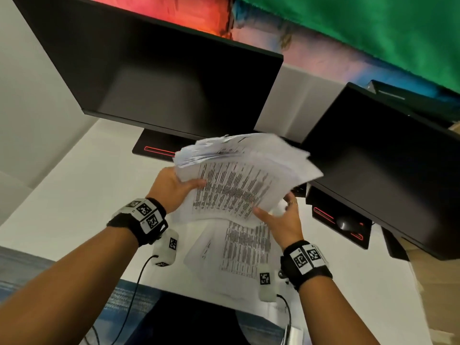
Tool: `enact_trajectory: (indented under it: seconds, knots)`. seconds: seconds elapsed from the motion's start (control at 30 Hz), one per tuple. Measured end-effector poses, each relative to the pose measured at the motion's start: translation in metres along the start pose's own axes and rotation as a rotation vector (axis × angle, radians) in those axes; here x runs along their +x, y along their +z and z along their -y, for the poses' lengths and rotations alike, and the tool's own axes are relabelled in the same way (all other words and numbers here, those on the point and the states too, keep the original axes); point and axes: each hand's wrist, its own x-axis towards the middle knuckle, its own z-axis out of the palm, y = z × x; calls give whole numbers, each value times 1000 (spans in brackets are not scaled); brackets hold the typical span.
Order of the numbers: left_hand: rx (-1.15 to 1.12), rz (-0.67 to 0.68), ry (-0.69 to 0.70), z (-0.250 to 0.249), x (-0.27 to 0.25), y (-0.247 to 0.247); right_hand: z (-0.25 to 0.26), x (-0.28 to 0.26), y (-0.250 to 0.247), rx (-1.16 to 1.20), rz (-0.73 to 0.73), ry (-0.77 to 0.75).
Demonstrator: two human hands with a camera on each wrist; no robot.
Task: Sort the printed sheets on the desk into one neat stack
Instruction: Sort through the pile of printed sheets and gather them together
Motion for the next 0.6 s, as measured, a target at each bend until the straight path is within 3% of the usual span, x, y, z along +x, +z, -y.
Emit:
enact_trajectory:
  seconds: [0.1,0.17,0.27,0.4,0.47,0.6]
  knots:
    - [104,-71,44,-13,8,-17,-58,7,-20,-680,-158,399]
    - [61,-114,2,-14,11,-33,-83,3,-21,-685,-194,497]
    - [-26,-143,-153,1,10,-52,-88,-5,-5,-701,-178,428]
    - [-24,-70,-437,28,-7,-46,-81,2,8,-739,-181,430]
    - [14,-51,-583,43,-15,-39,-79,9,8,-695,-149,444]
    - [173,-36,-750,79,-26,-28,-72,17,5,-542,-98,513]
